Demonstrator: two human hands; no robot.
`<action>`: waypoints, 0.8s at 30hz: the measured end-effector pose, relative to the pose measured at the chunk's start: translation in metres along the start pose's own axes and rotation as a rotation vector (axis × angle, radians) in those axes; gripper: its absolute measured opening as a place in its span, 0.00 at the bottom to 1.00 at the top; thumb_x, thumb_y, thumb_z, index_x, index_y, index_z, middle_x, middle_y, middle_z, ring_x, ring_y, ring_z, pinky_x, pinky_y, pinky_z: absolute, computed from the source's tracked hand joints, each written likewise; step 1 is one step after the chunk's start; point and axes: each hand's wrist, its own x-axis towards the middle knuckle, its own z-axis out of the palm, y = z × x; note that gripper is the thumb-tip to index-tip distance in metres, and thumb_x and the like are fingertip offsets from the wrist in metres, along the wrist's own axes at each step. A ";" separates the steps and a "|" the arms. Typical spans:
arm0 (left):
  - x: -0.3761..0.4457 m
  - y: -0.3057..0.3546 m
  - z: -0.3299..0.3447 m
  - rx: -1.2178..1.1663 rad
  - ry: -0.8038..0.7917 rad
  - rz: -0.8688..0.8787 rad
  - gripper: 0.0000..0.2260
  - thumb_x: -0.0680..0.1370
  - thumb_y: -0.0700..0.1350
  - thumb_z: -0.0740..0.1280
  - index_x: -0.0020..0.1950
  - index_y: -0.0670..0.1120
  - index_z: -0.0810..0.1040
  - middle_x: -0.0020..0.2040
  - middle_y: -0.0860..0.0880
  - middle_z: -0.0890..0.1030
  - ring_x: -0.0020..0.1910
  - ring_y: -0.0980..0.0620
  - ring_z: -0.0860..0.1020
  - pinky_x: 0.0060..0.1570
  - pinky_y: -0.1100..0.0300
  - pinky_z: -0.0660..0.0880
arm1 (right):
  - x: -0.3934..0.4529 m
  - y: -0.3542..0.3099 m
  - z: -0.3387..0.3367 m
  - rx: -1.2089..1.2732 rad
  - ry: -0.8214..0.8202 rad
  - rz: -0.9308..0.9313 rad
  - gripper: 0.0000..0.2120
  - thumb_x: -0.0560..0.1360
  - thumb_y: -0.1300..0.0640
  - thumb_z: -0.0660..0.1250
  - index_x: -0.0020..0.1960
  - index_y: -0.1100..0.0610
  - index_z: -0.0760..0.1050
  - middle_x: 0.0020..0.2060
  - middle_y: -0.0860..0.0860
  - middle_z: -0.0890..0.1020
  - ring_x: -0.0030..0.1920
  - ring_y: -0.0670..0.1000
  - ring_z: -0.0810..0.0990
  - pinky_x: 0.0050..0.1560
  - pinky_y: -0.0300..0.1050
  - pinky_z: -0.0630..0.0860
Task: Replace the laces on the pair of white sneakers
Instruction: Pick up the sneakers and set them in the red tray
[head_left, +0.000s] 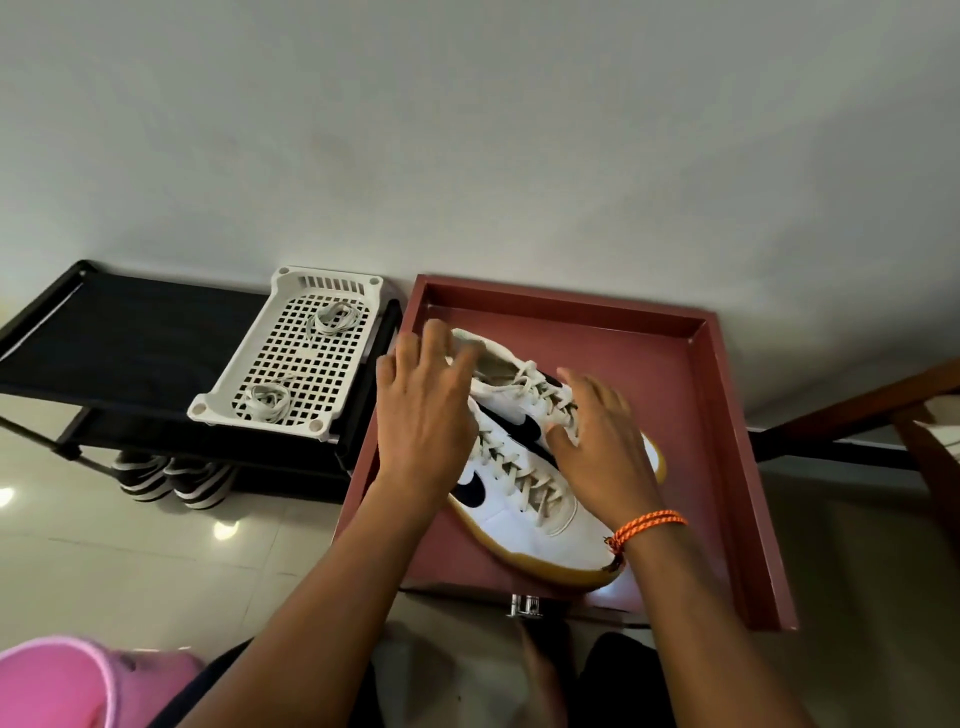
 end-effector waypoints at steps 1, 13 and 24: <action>-0.001 0.002 -0.003 -0.037 0.003 -0.079 0.19 0.78 0.38 0.65 0.66 0.54 0.75 0.53 0.50 0.76 0.48 0.44 0.77 0.42 0.51 0.72 | 0.002 0.001 0.000 -0.039 -0.012 0.034 0.33 0.81 0.55 0.68 0.83 0.51 0.61 0.78 0.53 0.69 0.79 0.56 0.63 0.77 0.57 0.66; -0.017 0.010 0.010 -0.159 -0.286 -0.167 0.25 0.85 0.62 0.59 0.75 0.48 0.68 0.65 0.41 0.77 0.49 0.39 0.83 0.40 0.53 0.68 | -0.002 0.011 -0.005 -0.365 -0.204 0.298 0.50 0.73 0.25 0.65 0.85 0.44 0.49 0.76 0.57 0.67 0.75 0.61 0.66 0.68 0.61 0.70; -0.017 0.014 0.026 -0.604 -0.327 -0.178 0.35 0.81 0.55 0.72 0.83 0.56 0.59 0.84 0.50 0.53 0.70 0.42 0.76 0.52 0.50 0.76 | -0.005 0.012 0.004 -0.104 -0.014 0.444 0.40 0.72 0.27 0.66 0.67 0.59 0.72 0.65 0.59 0.76 0.65 0.65 0.76 0.59 0.60 0.78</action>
